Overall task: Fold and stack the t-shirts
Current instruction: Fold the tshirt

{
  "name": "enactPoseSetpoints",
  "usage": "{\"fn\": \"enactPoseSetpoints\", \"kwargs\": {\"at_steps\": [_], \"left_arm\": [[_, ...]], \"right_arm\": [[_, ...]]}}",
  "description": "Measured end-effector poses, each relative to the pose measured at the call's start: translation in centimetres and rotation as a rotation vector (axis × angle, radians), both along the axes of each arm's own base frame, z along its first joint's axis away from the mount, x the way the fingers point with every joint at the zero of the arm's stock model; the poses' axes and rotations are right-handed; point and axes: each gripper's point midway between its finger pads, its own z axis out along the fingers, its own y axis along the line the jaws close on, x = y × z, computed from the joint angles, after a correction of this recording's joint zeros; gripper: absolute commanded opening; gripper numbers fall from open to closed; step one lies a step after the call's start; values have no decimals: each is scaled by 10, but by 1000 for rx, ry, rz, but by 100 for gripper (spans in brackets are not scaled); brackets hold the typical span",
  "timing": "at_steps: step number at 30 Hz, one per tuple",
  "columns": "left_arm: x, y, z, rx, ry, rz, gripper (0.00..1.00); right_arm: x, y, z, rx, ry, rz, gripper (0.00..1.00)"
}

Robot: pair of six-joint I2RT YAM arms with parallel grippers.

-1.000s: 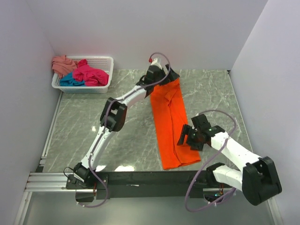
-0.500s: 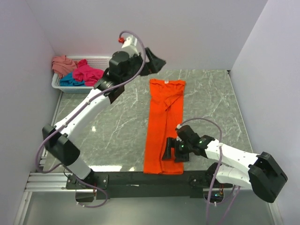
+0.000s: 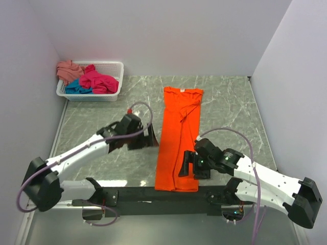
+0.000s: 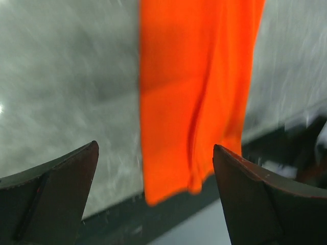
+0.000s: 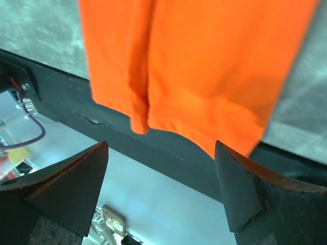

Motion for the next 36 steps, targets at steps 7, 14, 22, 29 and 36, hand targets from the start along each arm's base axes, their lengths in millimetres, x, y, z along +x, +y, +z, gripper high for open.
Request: {"fn": "enactPoseSetpoints", "kwargs": {"at_steps": [7,14,22,29,36], "left_arm": [[-111,-15,-58,-48,266,-249,86],[-161,-31,-75,-51,398,-381,67],[-183,-34,-103,22,500,-406,43],[-178,-44,-110,41,527,-384,0],[-171,-52,-106,43,508,-388,0]], "right_arm": [[-27,-27,-35,-101,127,-34,84],[-34,-30,-44,-114,170,-32,79],[-44,-36,-56,-145,219,-29,69],[-47,-33,-59,-131,241,-15,39],[-47,-35,-59,-165,251,9,1]]}}
